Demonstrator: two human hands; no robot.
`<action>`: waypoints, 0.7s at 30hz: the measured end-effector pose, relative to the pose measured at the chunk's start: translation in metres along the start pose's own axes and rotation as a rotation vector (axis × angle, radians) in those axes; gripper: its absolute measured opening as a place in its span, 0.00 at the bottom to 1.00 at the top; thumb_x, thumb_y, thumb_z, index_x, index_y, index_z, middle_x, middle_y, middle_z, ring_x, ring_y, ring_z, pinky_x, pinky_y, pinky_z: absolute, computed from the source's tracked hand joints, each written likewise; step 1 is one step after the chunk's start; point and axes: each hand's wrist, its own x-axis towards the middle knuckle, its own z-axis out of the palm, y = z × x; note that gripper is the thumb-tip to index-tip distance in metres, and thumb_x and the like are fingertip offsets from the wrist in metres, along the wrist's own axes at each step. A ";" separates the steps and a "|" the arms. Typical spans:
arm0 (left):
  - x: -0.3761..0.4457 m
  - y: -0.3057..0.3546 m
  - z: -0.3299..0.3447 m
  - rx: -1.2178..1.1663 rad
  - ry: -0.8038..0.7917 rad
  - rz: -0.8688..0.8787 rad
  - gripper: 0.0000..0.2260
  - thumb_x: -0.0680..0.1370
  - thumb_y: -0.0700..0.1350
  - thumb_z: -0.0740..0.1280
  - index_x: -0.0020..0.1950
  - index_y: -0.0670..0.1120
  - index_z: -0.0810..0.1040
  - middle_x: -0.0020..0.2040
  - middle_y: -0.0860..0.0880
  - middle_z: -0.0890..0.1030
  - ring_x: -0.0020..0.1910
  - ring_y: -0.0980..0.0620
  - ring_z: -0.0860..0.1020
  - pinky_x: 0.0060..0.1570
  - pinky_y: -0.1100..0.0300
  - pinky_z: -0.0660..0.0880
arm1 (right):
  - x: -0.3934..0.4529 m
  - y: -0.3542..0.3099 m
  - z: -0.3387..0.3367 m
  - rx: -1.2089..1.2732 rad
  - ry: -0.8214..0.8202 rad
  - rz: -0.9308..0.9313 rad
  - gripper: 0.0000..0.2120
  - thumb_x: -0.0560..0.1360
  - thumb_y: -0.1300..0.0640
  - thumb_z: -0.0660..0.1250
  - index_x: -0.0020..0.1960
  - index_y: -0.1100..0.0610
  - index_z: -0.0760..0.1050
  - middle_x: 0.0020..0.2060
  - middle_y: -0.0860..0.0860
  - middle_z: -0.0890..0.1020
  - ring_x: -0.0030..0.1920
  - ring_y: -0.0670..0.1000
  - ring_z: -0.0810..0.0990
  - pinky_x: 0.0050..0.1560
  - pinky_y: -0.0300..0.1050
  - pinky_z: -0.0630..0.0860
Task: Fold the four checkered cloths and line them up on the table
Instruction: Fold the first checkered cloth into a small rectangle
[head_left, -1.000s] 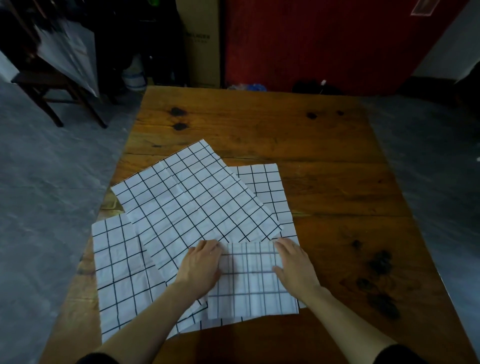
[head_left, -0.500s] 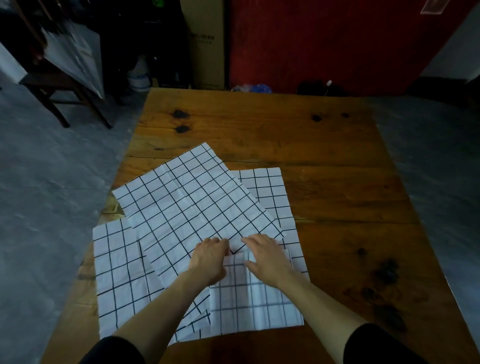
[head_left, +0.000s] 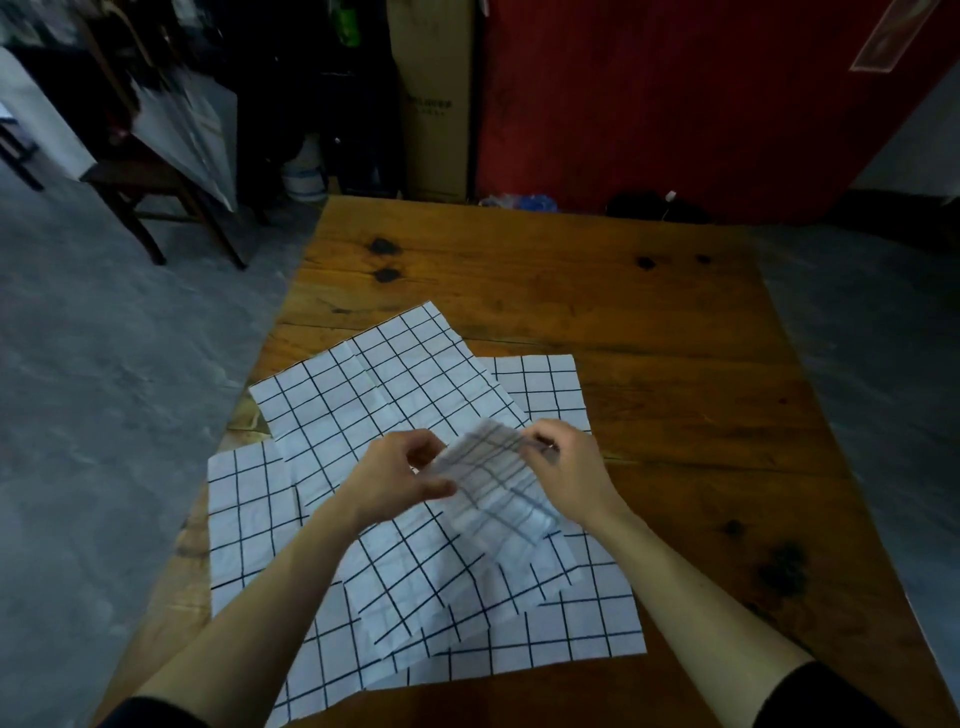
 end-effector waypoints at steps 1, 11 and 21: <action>0.002 0.000 -0.005 0.009 0.020 -0.006 0.08 0.69 0.45 0.78 0.43 0.50 0.80 0.39 0.50 0.82 0.36 0.55 0.80 0.36 0.59 0.78 | 0.002 -0.005 -0.006 0.052 0.051 0.008 0.05 0.79 0.57 0.66 0.46 0.56 0.79 0.41 0.52 0.81 0.44 0.49 0.79 0.44 0.44 0.77; -0.008 0.040 -0.016 0.089 0.430 0.388 0.06 0.74 0.39 0.74 0.46 0.49 0.82 0.44 0.56 0.82 0.45 0.57 0.79 0.44 0.61 0.76 | 0.000 -0.023 -0.038 0.015 0.194 -0.156 0.09 0.75 0.54 0.68 0.48 0.39 0.76 0.46 0.39 0.79 0.52 0.45 0.77 0.53 0.48 0.77; -0.046 -0.025 0.045 0.057 0.041 0.232 0.09 0.72 0.39 0.75 0.46 0.53 0.84 0.47 0.60 0.84 0.49 0.62 0.81 0.53 0.57 0.79 | -0.079 0.057 0.001 -0.229 -0.049 0.111 0.20 0.69 0.68 0.74 0.50 0.45 0.77 0.53 0.39 0.77 0.59 0.41 0.75 0.64 0.42 0.74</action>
